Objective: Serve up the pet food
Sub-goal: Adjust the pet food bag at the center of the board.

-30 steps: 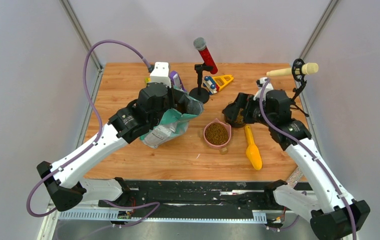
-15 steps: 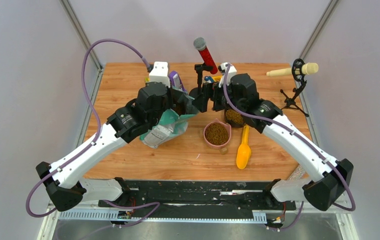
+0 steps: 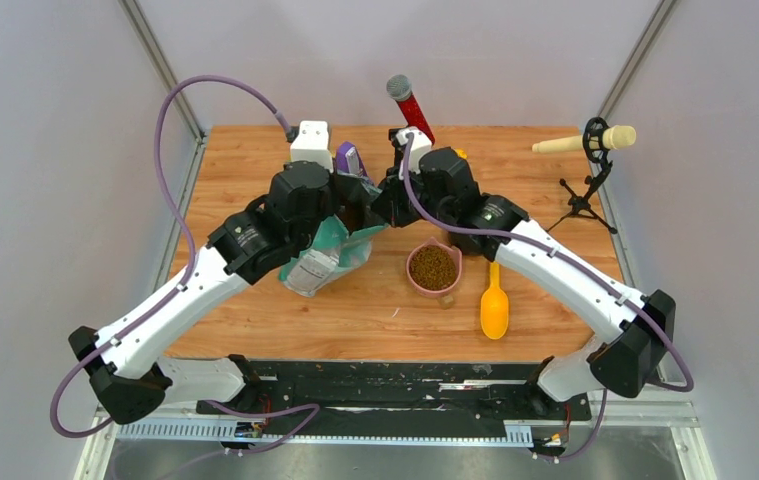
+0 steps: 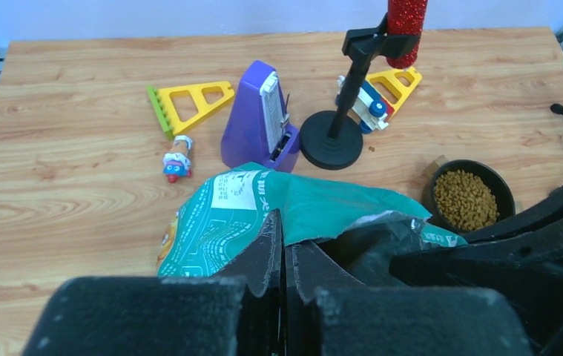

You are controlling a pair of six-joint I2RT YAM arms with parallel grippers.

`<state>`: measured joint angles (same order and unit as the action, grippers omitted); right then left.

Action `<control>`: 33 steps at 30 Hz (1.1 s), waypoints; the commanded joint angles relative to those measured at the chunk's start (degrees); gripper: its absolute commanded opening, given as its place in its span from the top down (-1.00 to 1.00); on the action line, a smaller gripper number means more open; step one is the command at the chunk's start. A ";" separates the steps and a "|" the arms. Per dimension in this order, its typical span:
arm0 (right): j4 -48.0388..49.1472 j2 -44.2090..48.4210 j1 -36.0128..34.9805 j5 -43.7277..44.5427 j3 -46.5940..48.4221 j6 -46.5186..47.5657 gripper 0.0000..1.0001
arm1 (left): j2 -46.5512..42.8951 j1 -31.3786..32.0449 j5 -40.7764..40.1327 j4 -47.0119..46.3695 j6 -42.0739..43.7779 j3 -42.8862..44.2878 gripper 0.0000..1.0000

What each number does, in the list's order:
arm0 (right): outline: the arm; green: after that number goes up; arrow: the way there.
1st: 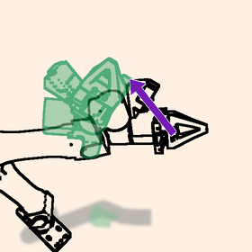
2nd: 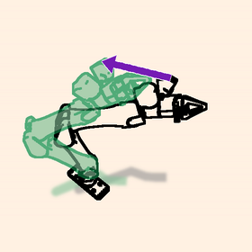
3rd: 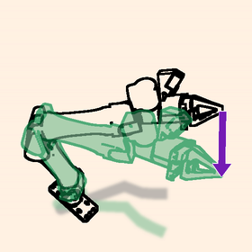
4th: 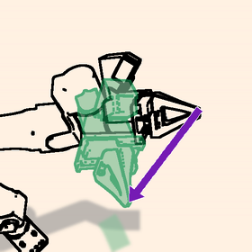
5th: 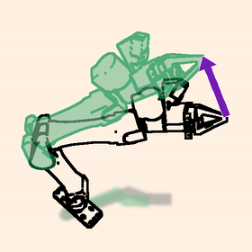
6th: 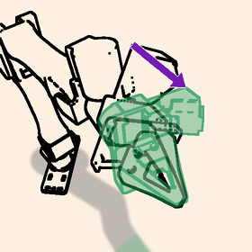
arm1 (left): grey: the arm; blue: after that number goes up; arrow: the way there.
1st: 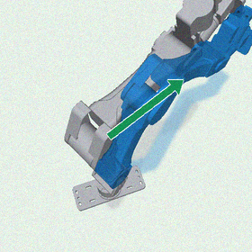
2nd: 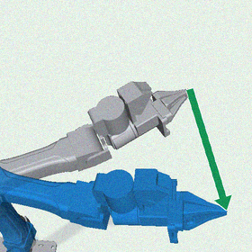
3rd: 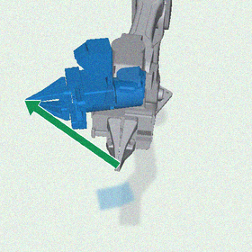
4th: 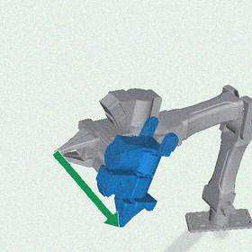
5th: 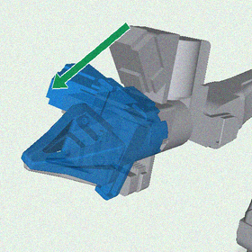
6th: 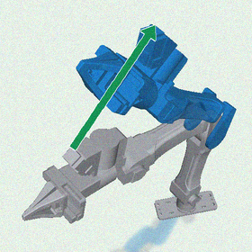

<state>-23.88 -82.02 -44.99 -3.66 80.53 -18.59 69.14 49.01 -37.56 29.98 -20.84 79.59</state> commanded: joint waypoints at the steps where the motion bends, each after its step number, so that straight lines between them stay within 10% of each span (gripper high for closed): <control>1: 5.89 -1.51 -0.10 -3.85 9.43 1.62 1.00 | -3.48 0.15 0.27 2.80 -3.50 3.51 1.00; 19: 3.78 -22.70 0.55 -33.47 46.14 3.98 1.00 | -10.80 2.91 19.12 -7.55 -9.97 4.93 1.00; 33: 2.84 -20.76 1.84 -42.17 32.34 6.24 0.97 | -13.03 3.46 10.12 -10.54 -10.85 -2.50 0.98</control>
<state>-32.10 -108.92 -42.00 -41.71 117.05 -14.22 59.16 51.35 -24.77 40.05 -29.28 77.28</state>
